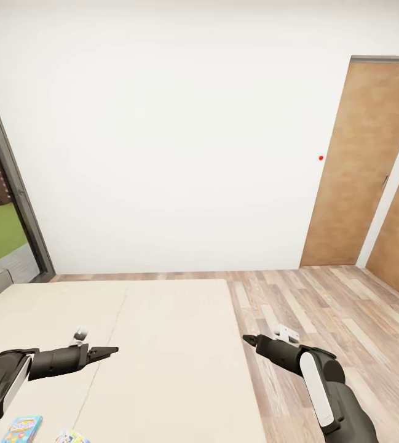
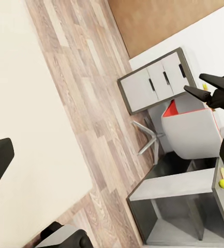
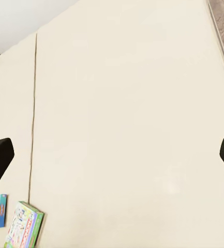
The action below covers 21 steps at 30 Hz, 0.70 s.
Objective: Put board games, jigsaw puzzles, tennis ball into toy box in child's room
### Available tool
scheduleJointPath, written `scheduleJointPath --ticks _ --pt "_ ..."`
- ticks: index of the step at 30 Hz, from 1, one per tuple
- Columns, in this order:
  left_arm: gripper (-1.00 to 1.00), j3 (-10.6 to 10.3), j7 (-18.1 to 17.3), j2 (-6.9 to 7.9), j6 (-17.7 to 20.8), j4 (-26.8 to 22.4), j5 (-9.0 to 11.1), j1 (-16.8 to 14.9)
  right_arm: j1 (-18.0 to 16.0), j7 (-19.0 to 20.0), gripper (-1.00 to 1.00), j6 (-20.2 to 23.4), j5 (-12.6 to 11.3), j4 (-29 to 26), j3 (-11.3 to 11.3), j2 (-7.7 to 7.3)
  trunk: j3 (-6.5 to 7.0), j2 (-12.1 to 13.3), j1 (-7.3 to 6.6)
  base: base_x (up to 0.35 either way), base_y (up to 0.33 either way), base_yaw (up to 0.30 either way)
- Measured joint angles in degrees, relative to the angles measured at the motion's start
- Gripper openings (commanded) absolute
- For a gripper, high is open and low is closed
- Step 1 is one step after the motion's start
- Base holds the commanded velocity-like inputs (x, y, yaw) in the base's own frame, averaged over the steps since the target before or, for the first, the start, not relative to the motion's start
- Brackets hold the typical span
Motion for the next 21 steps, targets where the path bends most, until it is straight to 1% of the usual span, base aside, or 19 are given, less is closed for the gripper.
scheduleJointPath --ticks 6,14,21 --pt "1.0 0.0 0.0 0.0 0.0 0.0 0.0 0.0 0.0 -0.1 1.0 0.0 -0.2 0.1 0.0 0.0 0.0 0.0 0.0 0.0 0.037 0.0" --pt "1.0 0.0 0.0 0.0 0.0 0.0 0.0 0.0 0.0 -0.1 1.0 0.0 -0.3 0.2 -0.1 -0.01 0.0 0.0 0.0 0.0 0.175 0.0" --pt "1.0 0.0 0.0 0.0 0.0 0.0 0.0 0.0 0.0 -0.1 1.0 0.0 -0.3 0.2 -0.1 0.0 0.0 0.0 0.0 0.0 0.065 0.0"
